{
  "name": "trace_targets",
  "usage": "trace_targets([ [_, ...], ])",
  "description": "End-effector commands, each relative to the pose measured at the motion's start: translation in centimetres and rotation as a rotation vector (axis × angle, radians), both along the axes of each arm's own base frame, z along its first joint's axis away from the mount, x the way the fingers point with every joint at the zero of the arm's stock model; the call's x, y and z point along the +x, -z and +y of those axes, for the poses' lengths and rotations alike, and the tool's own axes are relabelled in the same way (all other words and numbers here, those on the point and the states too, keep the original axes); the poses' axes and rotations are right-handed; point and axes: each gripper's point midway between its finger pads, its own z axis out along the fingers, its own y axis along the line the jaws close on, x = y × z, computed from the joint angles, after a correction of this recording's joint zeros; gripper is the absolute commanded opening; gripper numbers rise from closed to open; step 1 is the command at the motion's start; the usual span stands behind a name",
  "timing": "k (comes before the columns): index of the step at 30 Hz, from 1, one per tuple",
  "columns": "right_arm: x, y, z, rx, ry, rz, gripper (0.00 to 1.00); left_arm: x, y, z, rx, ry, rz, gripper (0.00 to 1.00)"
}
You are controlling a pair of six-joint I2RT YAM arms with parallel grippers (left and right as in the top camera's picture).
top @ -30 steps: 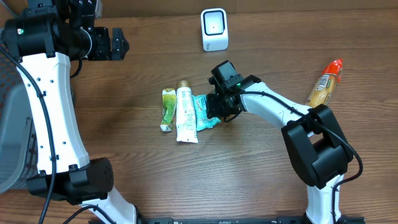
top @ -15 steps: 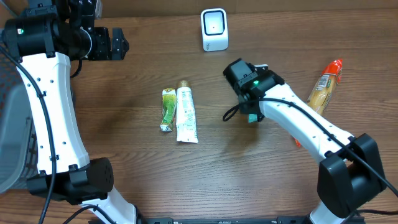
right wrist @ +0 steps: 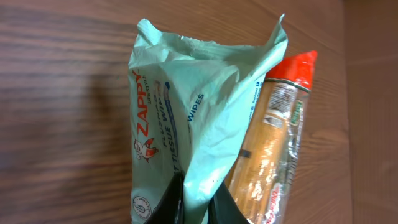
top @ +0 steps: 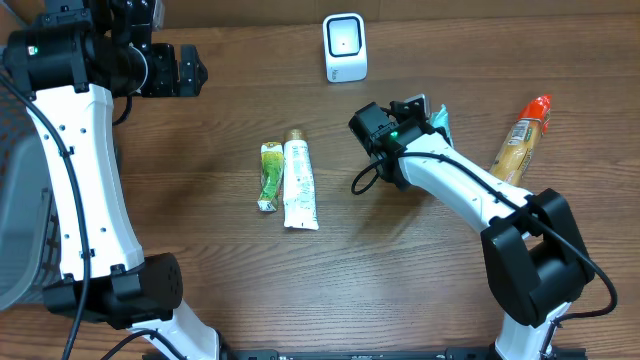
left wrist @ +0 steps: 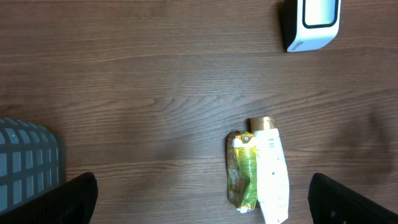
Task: Scan the item barcode
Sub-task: 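Grasp the mint-green wipes pack with the right gripper and drag it right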
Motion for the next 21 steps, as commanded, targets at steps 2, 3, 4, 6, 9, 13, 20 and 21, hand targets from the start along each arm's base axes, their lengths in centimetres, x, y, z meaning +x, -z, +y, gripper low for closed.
trace_targets([
  [2, -0.5, 0.8, 1.4, -0.008, -0.085, 0.074, 0.04, -0.1, -0.6, -0.1, 0.012, 0.017, -0.017, 1.0],
  [3, -0.5, 0.9, 1.3, -0.021, -0.094, 0.087, 0.04, -0.1, -0.6, -0.1, 0.012, 0.017, -0.017, 1.0],
  [4, -0.5, 1.1, 1.1, -0.047, -0.093, 0.093, 0.04, -0.1, -0.6, -0.1, 0.011, 0.017, -0.018, 1.0],
  [6, -0.6, 1.2, 0.3, -0.111, -0.089, 0.102, 0.04, -0.1, -0.6, -0.1, 0.011, 0.017, -0.018, 1.0],
  [9, -0.9, 2.0, -0.4, -0.176, -0.088, 0.137, 0.04, -0.1, -0.6, -0.1, 0.011, 0.017, -0.018, 1.0],
  [13, -1.5, 3.4, 0.0, -0.163, -0.096, 0.192, 0.04, -0.1, -0.6, -0.1, 0.012, 0.017, -0.017, 1.0],
  [20, -3.3, 4.7, 3.3, -0.095, -0.177, 0.265, 0.22, -0.1, -0.6, -0.1, 0.011, 0.017, -0.018, 1.0],
  [21, -3.8, 4.9, 4.0, -0.084, -0.196, 0.279, 0.35, -0.1, -0.6, -0.1, 0.011, 0.017, -0.018, 1.0],
])
